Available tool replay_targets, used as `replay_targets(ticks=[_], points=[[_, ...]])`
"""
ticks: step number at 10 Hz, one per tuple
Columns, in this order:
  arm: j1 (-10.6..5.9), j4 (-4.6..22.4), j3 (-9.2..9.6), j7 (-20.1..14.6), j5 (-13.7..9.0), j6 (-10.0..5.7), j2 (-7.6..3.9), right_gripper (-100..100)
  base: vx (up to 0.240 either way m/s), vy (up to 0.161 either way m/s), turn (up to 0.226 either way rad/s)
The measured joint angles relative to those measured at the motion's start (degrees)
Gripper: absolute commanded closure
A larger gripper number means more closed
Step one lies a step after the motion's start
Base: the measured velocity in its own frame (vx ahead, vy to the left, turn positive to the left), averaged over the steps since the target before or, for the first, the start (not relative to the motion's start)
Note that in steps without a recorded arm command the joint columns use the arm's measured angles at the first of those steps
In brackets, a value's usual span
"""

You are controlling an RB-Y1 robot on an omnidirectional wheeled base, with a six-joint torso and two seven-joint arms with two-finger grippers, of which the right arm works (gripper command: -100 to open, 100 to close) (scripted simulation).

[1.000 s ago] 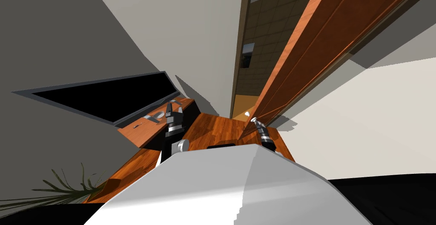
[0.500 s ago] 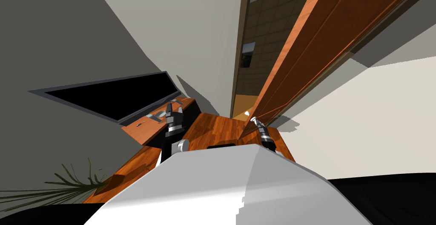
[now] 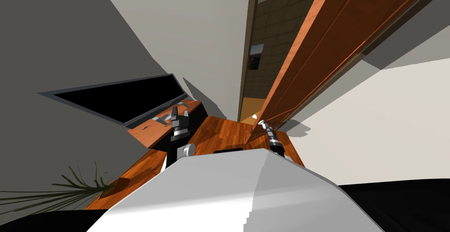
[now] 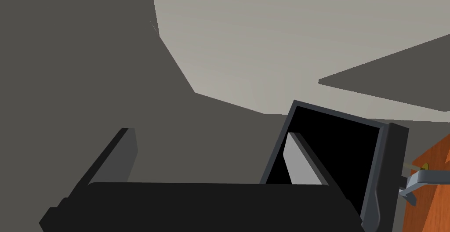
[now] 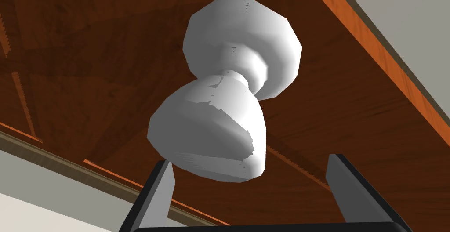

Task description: Pull the door open

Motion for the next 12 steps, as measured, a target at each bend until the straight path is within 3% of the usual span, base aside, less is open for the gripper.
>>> replay_targets(ticks=[1, 2, 3, 6, 8, 10, 12], points=[[0.46, -0.91, 0.22, -0.57, -0.27, 0.39, 0.1, 100, -0.02, -0.001, 0.009], [-0.06, -0.03, 0.32, -1.06, -0.63, 0.08, -0.23, 100, -0.012, -0.009, 0.023], [0.77, -1.57, 0.56, -1.6, -0.87, 0.68, 0.08, 100, 0.002, -0.011, 0.007], [0.09, 0.05, 0.98, -3.01, -1.86, -0.2, -0.53, 100, -0.008, 0.002, 0.014], [0.65, -0.5, 1.24, -4.02, -2.23, -0.04, -0.77, 100, 0.006, -0.002, 0.008], [0.92, -1.8, 1.59, -4.53, -2.52, 0.97, -0.27, 100, 0.001, -0.002, 0.012], [-0.06, 0.96, 1.68, -5.44, -3.21, -0.63, -1.24, 100, -0.018, 0.003, 0.018]])
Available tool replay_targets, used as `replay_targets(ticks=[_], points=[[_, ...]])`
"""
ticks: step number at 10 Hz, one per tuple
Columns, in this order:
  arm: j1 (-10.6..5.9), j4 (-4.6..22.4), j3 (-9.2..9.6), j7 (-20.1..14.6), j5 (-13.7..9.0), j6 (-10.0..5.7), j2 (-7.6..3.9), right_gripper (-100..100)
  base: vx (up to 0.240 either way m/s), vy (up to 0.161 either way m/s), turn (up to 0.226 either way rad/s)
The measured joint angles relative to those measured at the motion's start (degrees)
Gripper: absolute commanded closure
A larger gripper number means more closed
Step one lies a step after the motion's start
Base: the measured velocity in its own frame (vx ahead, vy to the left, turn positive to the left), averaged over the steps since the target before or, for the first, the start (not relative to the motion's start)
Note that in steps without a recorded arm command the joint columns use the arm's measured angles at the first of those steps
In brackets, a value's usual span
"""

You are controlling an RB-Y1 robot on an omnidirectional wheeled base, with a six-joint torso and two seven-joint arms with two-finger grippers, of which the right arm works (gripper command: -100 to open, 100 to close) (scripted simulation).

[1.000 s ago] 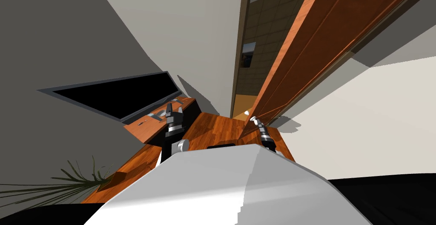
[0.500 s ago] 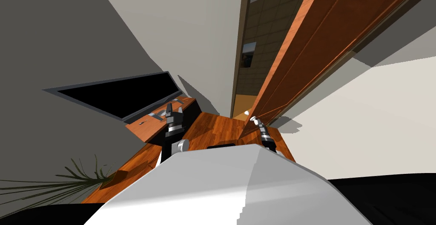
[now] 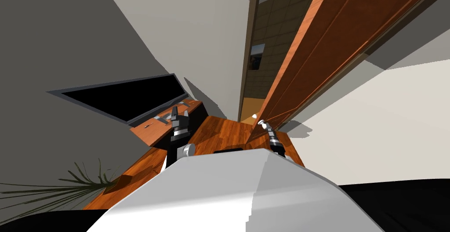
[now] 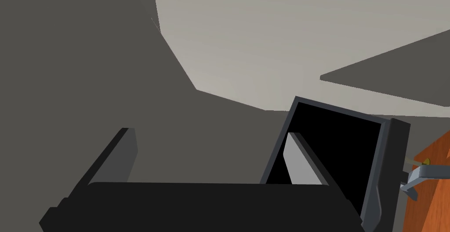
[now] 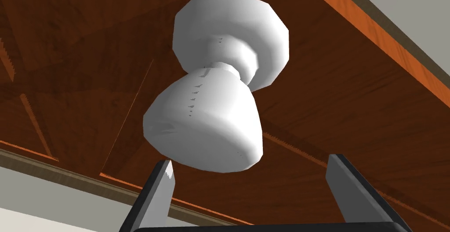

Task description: Pull the door open

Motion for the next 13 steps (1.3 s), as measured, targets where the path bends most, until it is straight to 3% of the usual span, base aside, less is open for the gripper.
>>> replay_targets(ticks=[1, 3, 4, 9, 11, 13], points=[[0.23, 0.19, 0.56, -0.12, 0.06, -0.45, 0.76, 100, -0.043, 0.065, 0.043], [0.72, -1.03, 1.89, -1.23, -0.15, 0.1, 1.5, 100, -0.008, 0.05, 0.043], [0.9, -1.51, 2.33, -2.24, -0.59, 0.36, 1.49, -100, -0.008, -0.036, -0.113], [2.11, -2.01, 4.33, 2.82, 4.24, -1.71, 1.2, -100, -0.026, -0.091, -0.106], [1.9, -1.25, 5.36, 5.99, 6.87, -3.06, 1.11, -100, -0.019, -0.096, -0.151], [2.82, -1.81, 6.61, 9.1, 9.86, -4.15, 0.92, -100, 0.01, -0.103, -0.157]])
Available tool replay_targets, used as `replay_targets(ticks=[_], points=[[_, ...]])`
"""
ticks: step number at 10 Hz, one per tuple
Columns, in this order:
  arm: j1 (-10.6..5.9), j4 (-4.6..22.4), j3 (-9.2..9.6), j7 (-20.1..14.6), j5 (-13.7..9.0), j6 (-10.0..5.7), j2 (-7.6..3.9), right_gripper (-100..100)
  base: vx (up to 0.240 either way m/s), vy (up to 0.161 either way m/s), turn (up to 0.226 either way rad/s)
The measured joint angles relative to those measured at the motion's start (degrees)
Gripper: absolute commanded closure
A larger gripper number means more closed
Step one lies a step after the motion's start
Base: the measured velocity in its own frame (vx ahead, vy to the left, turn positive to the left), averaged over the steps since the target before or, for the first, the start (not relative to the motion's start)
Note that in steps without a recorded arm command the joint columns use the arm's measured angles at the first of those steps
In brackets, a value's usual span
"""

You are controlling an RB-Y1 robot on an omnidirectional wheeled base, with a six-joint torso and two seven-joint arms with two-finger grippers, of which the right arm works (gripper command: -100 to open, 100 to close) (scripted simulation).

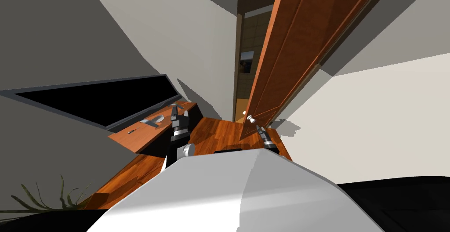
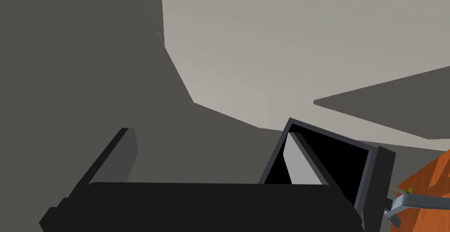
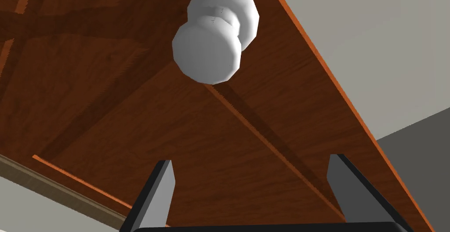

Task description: Pull the door open

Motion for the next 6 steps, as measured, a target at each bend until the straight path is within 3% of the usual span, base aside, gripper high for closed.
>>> replay_targets(ticks=[3, 6], points=[[1.42, -1.03, 2.11, 5.03, 4.98, -1.98, -0.18, -100, 0.002, -0.083, -0.122], [1.86, -0.55, 3.46, 9.06, 8.37, -3.78, -0.5, -100, 0.019, -0.077, -0.14]])
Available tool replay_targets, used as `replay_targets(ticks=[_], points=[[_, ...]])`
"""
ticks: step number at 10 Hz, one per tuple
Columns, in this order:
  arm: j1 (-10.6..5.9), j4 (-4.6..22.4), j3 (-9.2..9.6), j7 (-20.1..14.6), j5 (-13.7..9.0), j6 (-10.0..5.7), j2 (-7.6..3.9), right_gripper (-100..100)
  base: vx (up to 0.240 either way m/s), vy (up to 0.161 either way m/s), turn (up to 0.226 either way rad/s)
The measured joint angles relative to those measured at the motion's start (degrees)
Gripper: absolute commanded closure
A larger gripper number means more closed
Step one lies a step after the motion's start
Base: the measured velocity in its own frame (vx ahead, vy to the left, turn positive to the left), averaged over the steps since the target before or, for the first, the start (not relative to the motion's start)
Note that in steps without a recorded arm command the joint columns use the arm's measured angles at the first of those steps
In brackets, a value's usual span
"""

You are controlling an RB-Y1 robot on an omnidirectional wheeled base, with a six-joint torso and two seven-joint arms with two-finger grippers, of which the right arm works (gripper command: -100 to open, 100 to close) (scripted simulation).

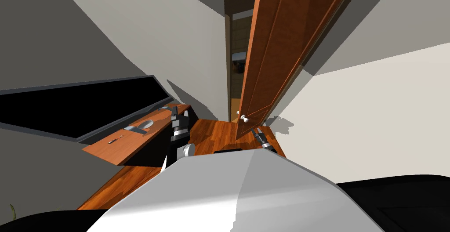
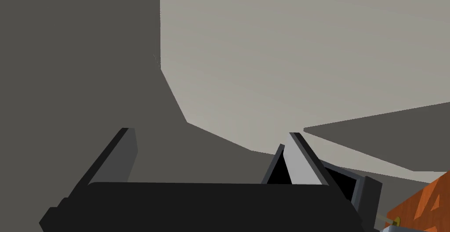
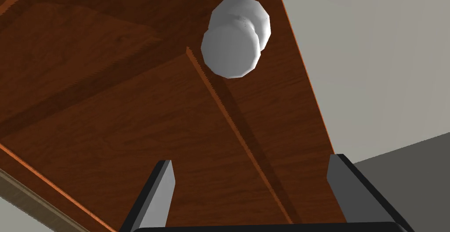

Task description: Pull the door open

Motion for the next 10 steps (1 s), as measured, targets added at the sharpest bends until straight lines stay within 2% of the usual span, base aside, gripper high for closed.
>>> replay_targets(ticks=[1, 2, 4, 8, 10], points=[[-0.09, 0.6, 0.59, 1.77, 1.58, -0.94, -0.18, -100, 0.045, -0.09, -0.154], [0.42, -0.1, 1.32, 3.28, 3.27, -1.38, -0.36, -100, 0.033, -0.053, -0.042], [0.51, 0.43, 2.06, 5.78, 5.1, -2.42, -0.27, -100, 0.035, -0.052, -0.117], [1.67, -0.36, 4.36, 11.46, 10.68, -4.47, -0.81, -100, 0.077, -0.081, -0.11], [1.77, 0.55, 5.2, 14.46, 12.87, -6.03, -0.87, -100, 0.072, -0.066, -0.069]])
